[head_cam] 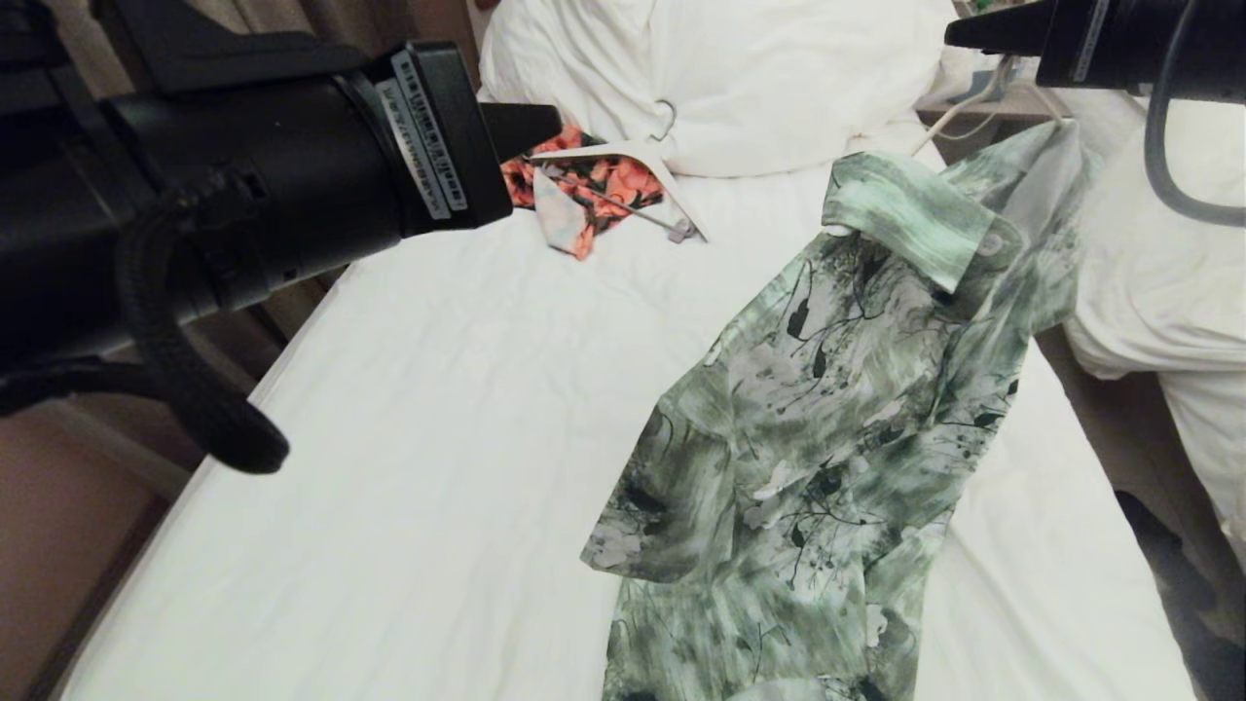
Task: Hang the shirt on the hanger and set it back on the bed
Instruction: Take the clothes hanger out of the clothes
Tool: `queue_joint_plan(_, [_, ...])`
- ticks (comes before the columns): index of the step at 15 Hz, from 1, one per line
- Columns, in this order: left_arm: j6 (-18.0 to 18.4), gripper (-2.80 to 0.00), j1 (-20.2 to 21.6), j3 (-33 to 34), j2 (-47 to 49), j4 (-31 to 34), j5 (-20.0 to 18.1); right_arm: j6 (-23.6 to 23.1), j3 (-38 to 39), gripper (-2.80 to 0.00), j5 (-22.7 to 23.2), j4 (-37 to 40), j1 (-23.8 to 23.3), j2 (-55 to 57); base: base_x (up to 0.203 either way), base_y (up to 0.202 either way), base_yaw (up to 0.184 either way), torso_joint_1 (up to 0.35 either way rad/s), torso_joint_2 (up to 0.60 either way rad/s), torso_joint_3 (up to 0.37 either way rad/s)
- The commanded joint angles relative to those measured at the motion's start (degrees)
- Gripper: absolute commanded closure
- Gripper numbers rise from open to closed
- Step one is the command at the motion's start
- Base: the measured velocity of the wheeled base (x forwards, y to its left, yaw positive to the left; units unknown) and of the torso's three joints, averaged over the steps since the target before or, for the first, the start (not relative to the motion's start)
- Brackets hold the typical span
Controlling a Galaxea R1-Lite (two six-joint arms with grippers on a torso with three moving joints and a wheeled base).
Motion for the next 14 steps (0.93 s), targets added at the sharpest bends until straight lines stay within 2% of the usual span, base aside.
queue_joint_plan(1, [-0.04, 0.0, -0.04, -1.05, -0.78, 4.65, 0.1, -0.25, -0.12, 0.0, 0.05, -2.07, -0.72, 0.07, 0.0, 0.0, 0.0, 0.149, -0.52, -0.365])
queue_joint_plan(3, [0.48, 0.0, -0.15, -1.42, -0.81, 7.07, 0.1, -1.45, 0.06, 0.0, 0.05, -4.29, -1.4, 0.19, 0.0, 0.0, 0.0, 0.167, -0.52, -0.36])
queue_joint_plan(7, [1.8, 0.0, -0.39, -1.14, -0.71, 7.84, 0.1, -4.83, 0.06, 0.0, -0.2, -5.84, -3.01, 1.05, 0.0, 0.0, 0.0, 0.188, -0.55, -0.365])
queue_joint_plan(14, [1.72, 0.0, -0.38, -2.3, -1.95, 11.98, -0.07, -6.35, 3.73, 0.0, -0.95, -15.34, -2.86, 1.15, 0.0, 0.0, 0.0, 0.226, -0.58, -0.356])
